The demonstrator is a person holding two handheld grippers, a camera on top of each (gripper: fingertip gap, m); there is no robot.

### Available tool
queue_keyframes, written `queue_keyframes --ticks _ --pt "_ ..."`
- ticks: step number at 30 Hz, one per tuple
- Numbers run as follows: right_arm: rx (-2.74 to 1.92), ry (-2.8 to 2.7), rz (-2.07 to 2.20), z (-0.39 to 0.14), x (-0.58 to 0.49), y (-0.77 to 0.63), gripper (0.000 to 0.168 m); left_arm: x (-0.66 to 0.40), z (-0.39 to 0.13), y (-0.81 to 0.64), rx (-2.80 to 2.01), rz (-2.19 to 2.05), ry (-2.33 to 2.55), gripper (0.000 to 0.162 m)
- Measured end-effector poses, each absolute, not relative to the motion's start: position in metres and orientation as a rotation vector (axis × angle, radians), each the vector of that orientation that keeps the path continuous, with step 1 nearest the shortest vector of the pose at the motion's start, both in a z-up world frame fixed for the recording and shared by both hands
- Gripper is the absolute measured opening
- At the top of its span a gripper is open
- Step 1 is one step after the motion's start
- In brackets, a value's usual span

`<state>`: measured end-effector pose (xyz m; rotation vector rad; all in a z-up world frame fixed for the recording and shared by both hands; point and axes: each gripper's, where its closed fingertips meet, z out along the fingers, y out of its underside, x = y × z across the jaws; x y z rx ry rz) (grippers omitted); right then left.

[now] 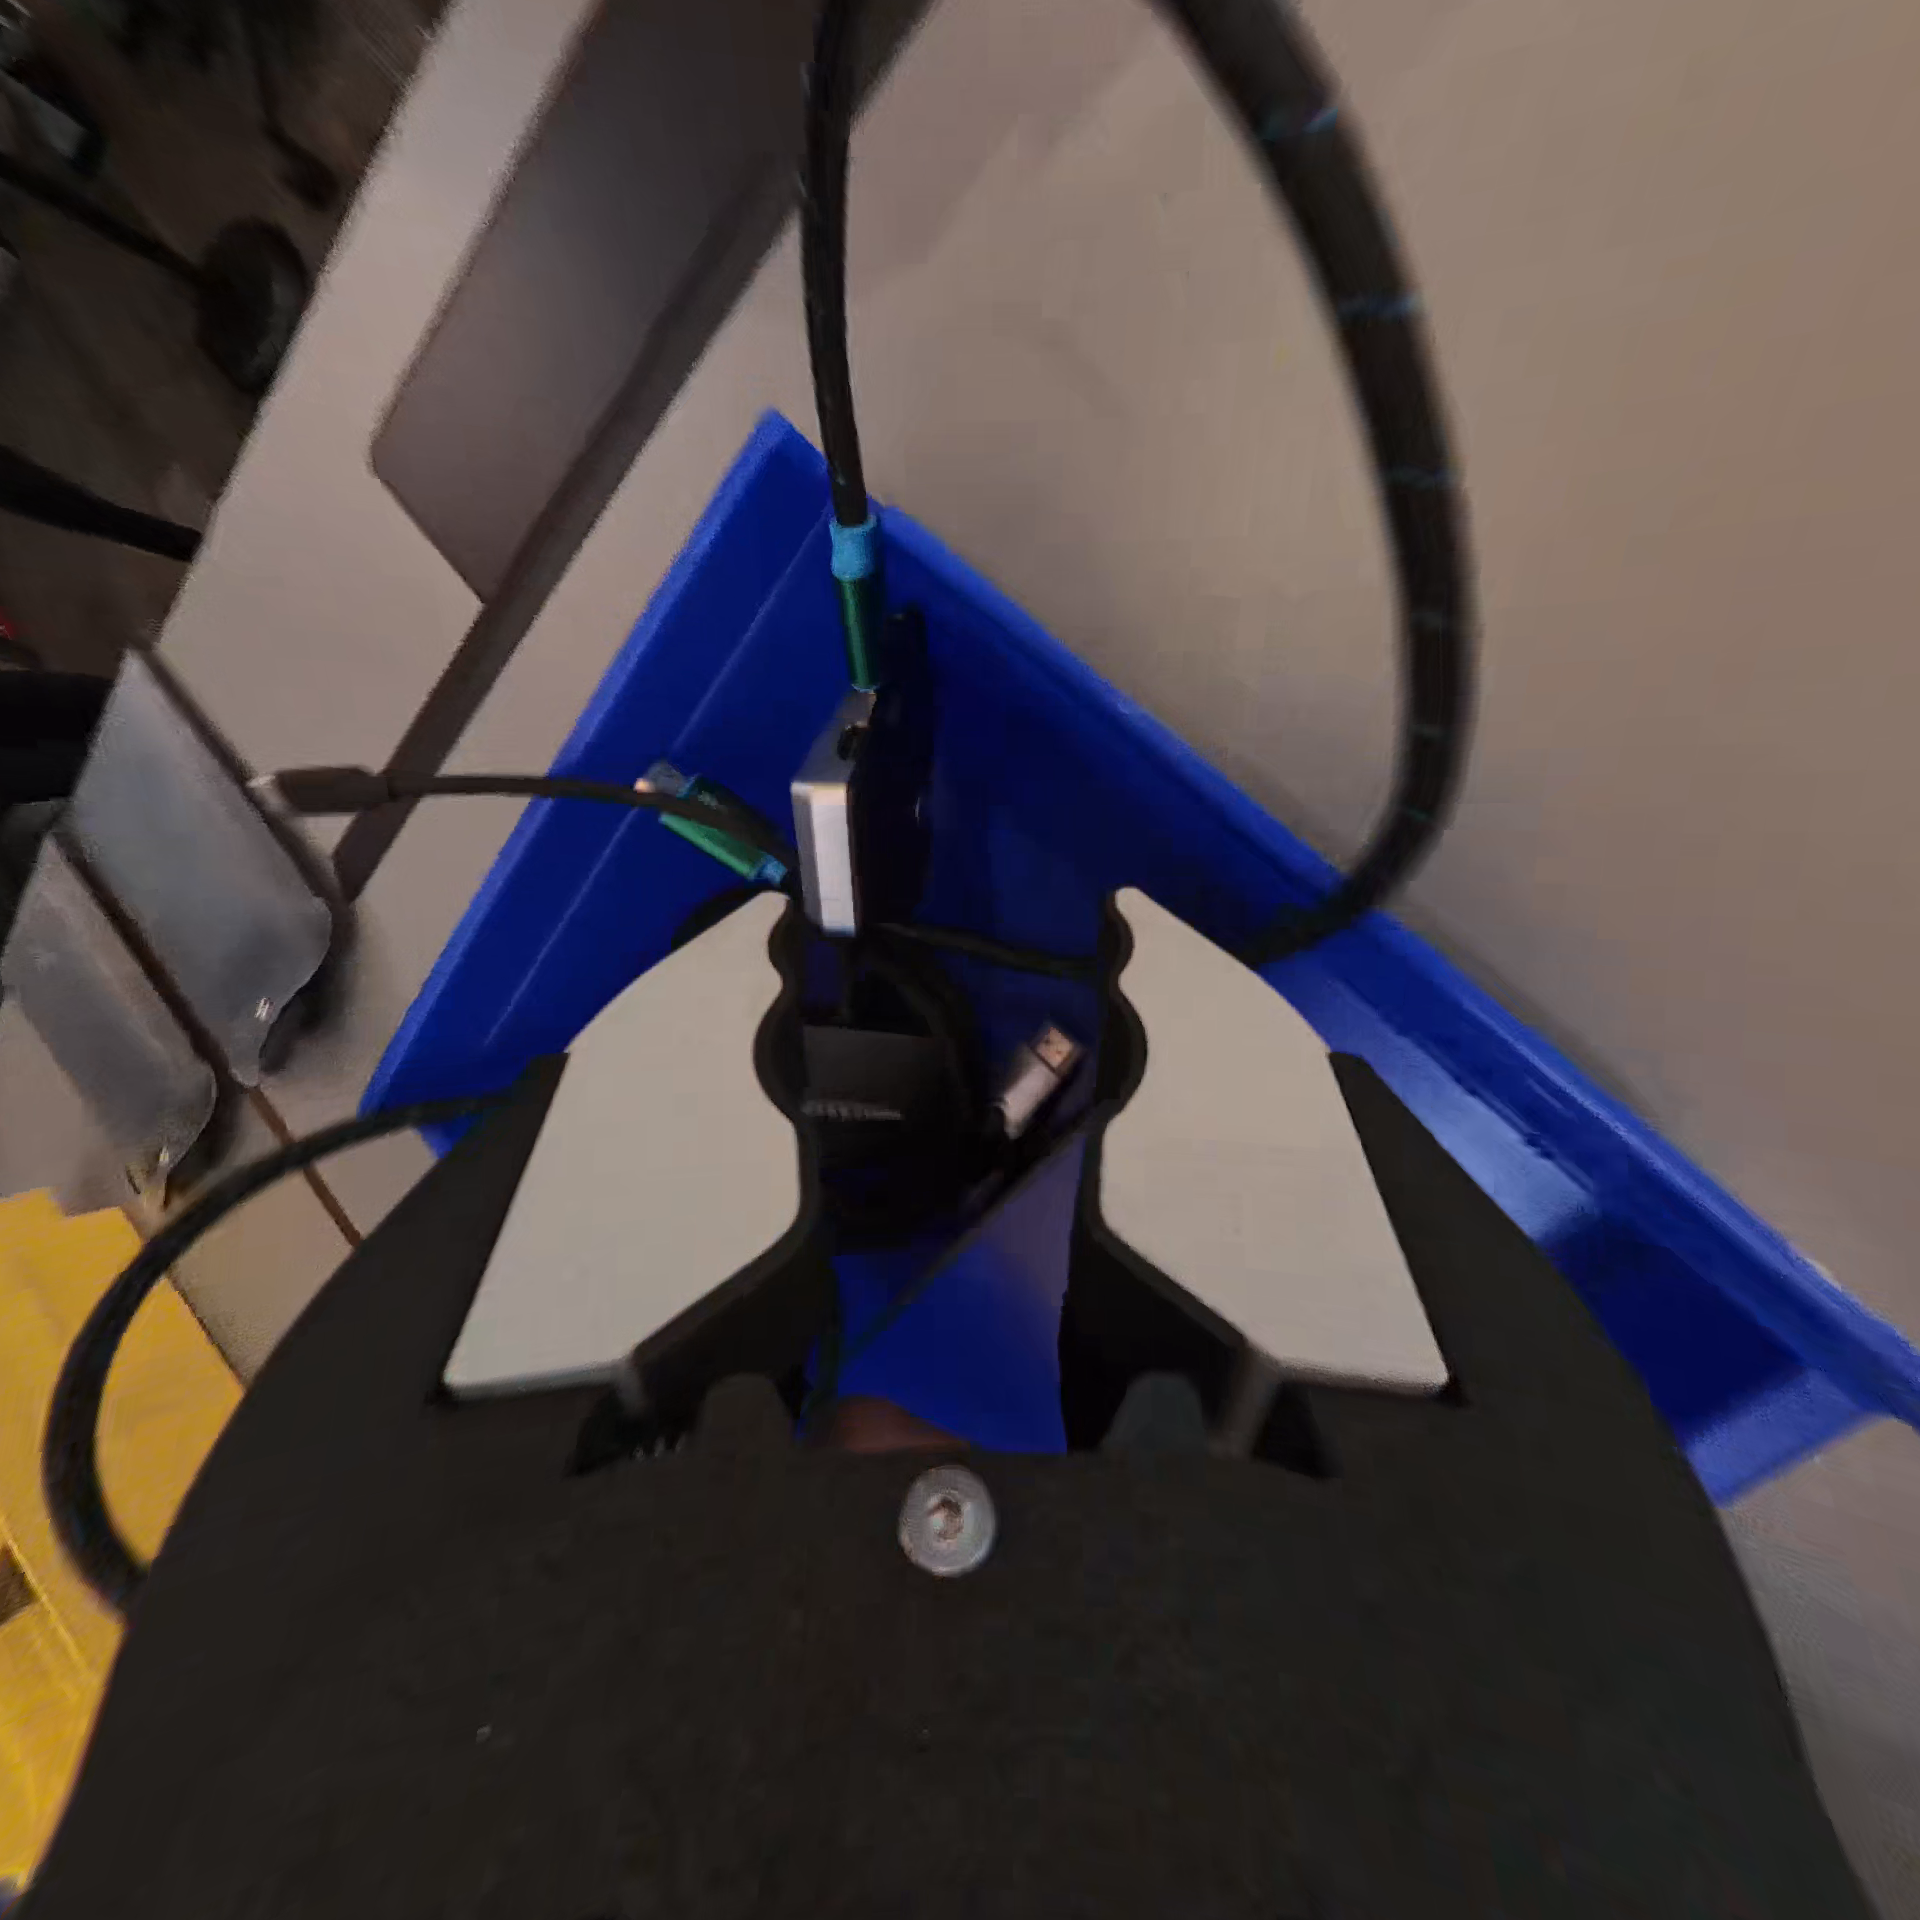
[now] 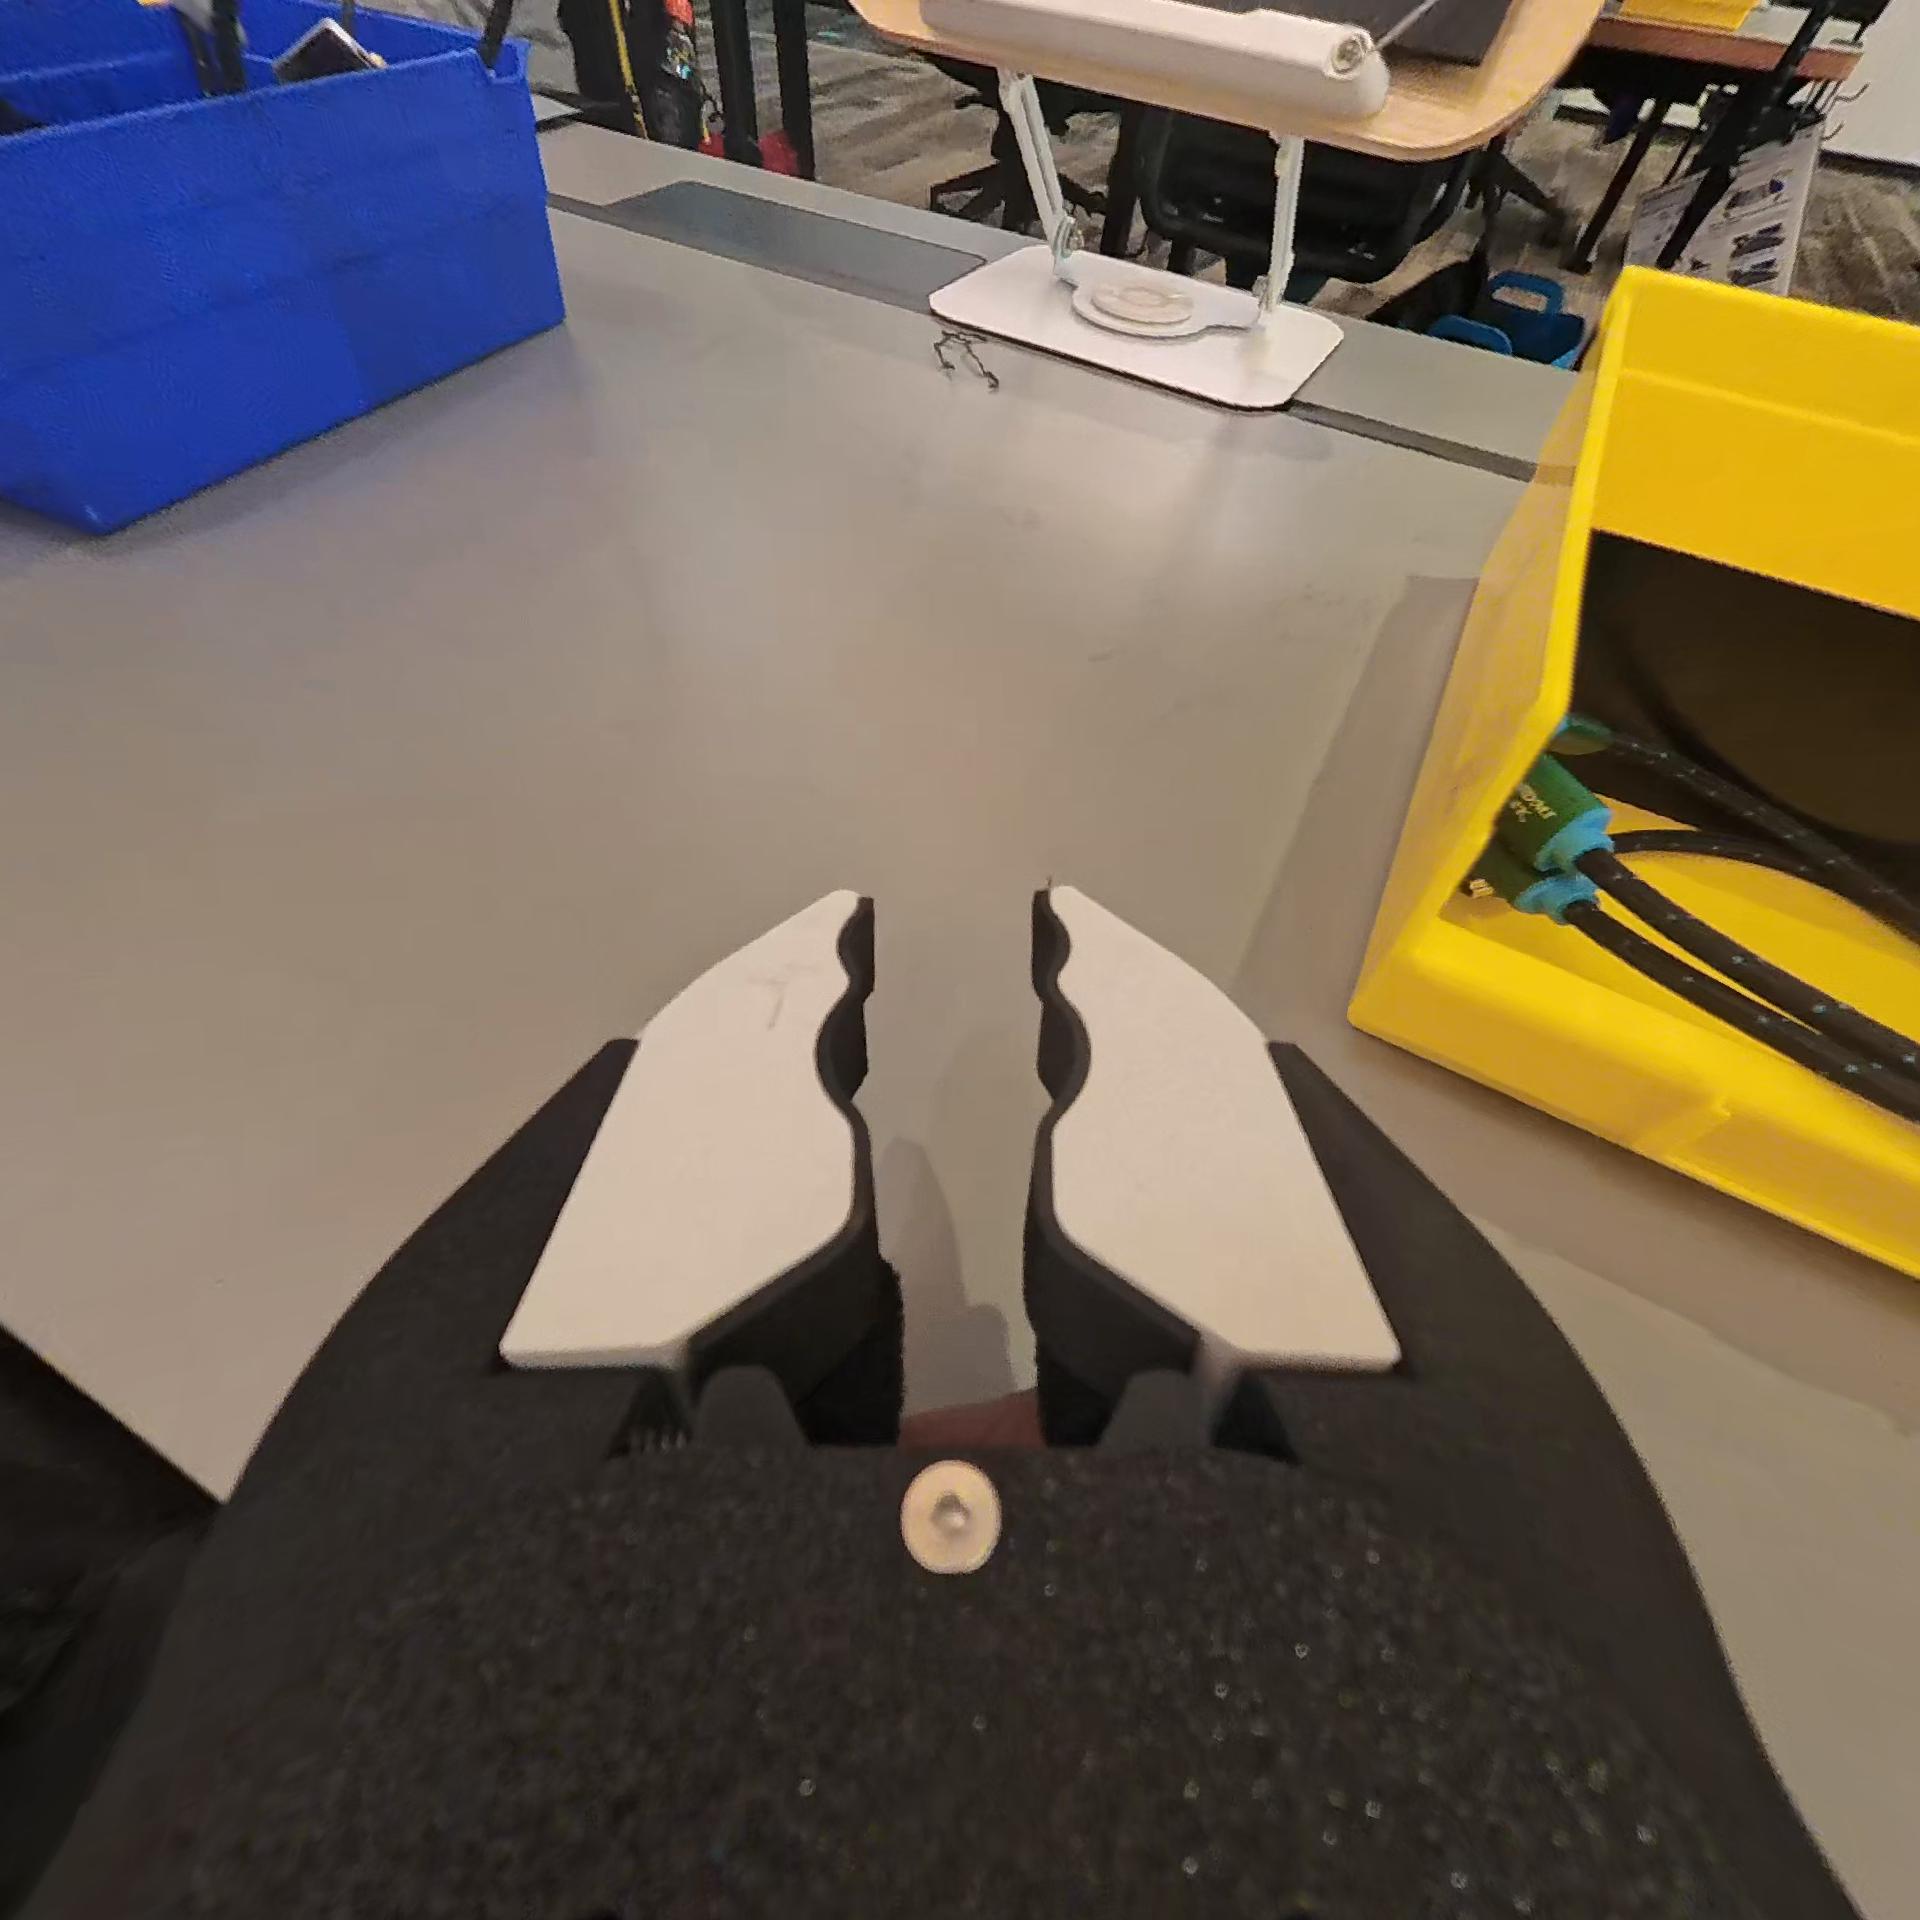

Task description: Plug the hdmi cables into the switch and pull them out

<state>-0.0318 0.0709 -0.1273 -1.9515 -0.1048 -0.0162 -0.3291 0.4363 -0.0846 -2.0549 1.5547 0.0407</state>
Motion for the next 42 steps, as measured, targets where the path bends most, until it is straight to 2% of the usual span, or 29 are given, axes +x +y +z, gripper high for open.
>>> queue_keyframes --ticks 3,5,8,15,19,28,36,39,42 --pt "-1.958 -0.068 -0.003 -0.129 -0.025 0.068 0.028 -0.319 -0.107 0.463 -2.039 0.107 1.634 0.055" --pt "-1.96 -0.046 0.006 -0.13 -0.02 0.067 0.028 -0.317 -0.123 0.473 -2.078 0.122 1.685 0.039" --pt "-1.977 -0.025 0.012 -0.134 -0.015 0.065 0.028 -0.323 -0.146 0.485 -2.064 0.231 1.763 0.033" --pt "-1.988 0.018 0.056 -0.137 -0.01 0.063 0.028 -0.319 -0.14 0.491 -2.04 0.109 1.691 0.024" --pt "-1.988 0.015 0.057 -0.137 -0.012 0.062 0.028 -0.316 -0.089 0.489 -1.988 -0.092 1.512 0.023" --pt "-1.968 -0.046 0.037 -0.129 -0.026 0.063 0.028 -0.322 0.074 0.475 -1.774 -0.555 1.085 0.023" --pt "-1.971 -0.075 -0.003 -0.131 -0.029 0.065 0.028 -0.313 0.181 0.476 -1.592 -0.926 0.746 0.022" --pt "-1.973 -0.062 -0.012 -0.132 -0.024 0.064 0.028 -0.313 0.186 0.488 -1.633 -0.915 0.697 0.023" --pt "-1.978 -0.033 -0.008 -0.133 -0.017 0.062 0.028 -0.335 0.233 0.493 -1.492 -1.017 0.538 0.022"
